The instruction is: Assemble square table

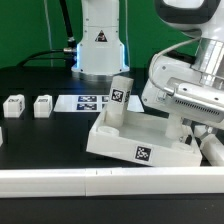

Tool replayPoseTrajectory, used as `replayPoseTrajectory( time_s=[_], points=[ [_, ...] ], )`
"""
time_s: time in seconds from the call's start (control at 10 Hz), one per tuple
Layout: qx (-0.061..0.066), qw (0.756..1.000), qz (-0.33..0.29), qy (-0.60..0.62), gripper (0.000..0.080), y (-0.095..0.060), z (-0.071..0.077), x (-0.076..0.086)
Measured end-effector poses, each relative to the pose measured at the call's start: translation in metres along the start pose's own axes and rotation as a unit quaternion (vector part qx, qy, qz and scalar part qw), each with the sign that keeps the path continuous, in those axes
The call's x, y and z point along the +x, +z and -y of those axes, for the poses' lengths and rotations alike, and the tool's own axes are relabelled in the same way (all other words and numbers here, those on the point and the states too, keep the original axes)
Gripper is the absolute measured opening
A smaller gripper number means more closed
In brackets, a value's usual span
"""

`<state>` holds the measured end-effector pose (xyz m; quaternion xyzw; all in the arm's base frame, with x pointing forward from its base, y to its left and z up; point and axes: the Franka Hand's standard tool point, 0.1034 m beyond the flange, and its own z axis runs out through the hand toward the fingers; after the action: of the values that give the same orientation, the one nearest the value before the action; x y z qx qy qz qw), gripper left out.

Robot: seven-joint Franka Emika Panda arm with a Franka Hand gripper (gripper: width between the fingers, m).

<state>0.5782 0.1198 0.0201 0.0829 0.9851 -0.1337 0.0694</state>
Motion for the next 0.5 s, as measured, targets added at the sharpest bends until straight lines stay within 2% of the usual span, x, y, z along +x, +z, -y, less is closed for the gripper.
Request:
replayPoseTrajectory(
  time_s=[0.1,0.2,0.5],
  points=[
    [-0.013,1.0,0.005,-0.027,0.0063,0.0012,-0.0012,-0.0002],
    [-0.037,0.997,0.014,-0.066,0.0063,0.0048,-0.001,0.0021],
    [-0.043,0.993,0.025,-0.105,0.0063,0.0061,-0.0078,0.0015]
  ],
)
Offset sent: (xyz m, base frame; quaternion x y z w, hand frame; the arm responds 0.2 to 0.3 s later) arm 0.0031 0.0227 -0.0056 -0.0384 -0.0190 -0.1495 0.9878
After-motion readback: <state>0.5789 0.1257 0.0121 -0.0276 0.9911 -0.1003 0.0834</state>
